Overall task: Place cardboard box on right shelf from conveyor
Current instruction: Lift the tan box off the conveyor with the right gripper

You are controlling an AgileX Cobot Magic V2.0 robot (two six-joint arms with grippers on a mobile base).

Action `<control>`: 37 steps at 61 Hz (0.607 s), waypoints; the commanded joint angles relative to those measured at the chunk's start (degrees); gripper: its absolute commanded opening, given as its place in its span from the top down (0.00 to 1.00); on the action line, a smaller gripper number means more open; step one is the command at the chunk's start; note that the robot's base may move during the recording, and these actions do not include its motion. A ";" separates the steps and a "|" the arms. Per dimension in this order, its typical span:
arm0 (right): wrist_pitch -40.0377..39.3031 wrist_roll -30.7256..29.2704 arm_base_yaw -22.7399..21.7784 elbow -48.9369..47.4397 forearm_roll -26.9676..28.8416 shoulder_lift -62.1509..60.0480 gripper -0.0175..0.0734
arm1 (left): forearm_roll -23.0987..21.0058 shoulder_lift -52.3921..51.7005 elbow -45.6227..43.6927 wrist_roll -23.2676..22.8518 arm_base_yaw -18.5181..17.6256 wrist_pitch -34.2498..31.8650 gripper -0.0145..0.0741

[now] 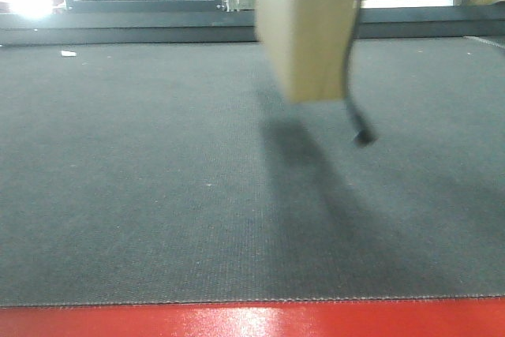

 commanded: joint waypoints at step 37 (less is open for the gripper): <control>-11.14 -17.07 -22.24 44.73 3.28 -46.29 0.65 | -0.34 -0.86 0.44 0.02 0.16 -4.96 0.97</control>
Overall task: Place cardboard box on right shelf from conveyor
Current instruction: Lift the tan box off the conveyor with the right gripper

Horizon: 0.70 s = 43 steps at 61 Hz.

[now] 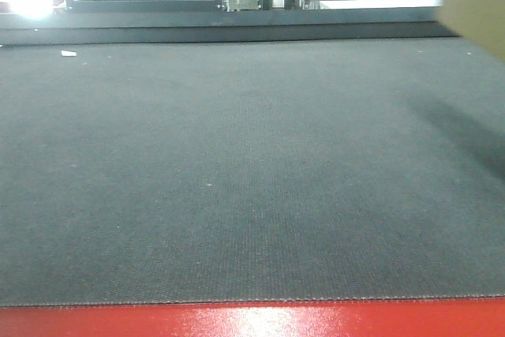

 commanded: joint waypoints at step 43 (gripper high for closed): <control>-5.69 -0.69 -1.88 15.19 6.91 -46.49 0.65 | -0.34 -0.86 0.44 0.02 0.16 -4.96 0.97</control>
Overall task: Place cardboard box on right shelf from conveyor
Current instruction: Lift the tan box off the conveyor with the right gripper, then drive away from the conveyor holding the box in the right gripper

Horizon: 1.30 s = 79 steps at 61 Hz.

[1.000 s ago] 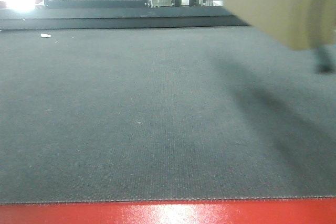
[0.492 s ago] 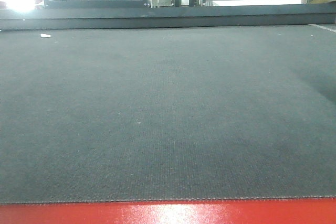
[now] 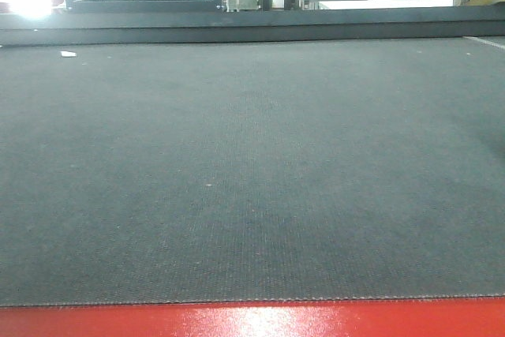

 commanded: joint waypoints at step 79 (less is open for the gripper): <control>-5.17 -0.56 -0.28 -1.15 -0.18 0.11 0.65 | -0.34 -0.86 0.44 0.02 0.16 -4.96 0.97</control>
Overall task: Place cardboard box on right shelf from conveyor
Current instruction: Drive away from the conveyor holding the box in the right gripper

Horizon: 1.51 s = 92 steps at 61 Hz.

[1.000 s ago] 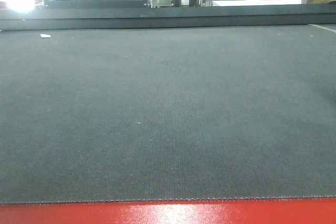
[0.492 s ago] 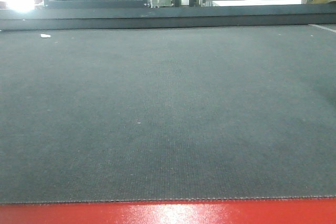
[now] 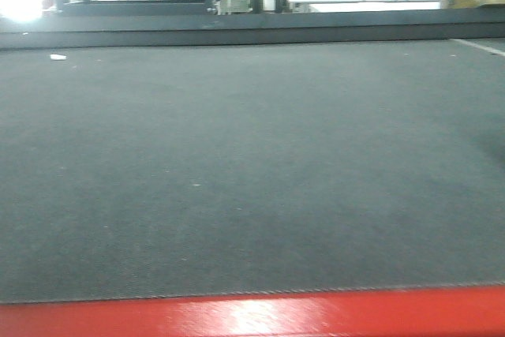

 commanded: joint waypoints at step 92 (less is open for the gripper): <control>-5.27 -0.56 -0.28 -1.35 -0.53 0.81 0.65 | -0.34 -0.86 0.44 0.02 0.16 -4.96 0.97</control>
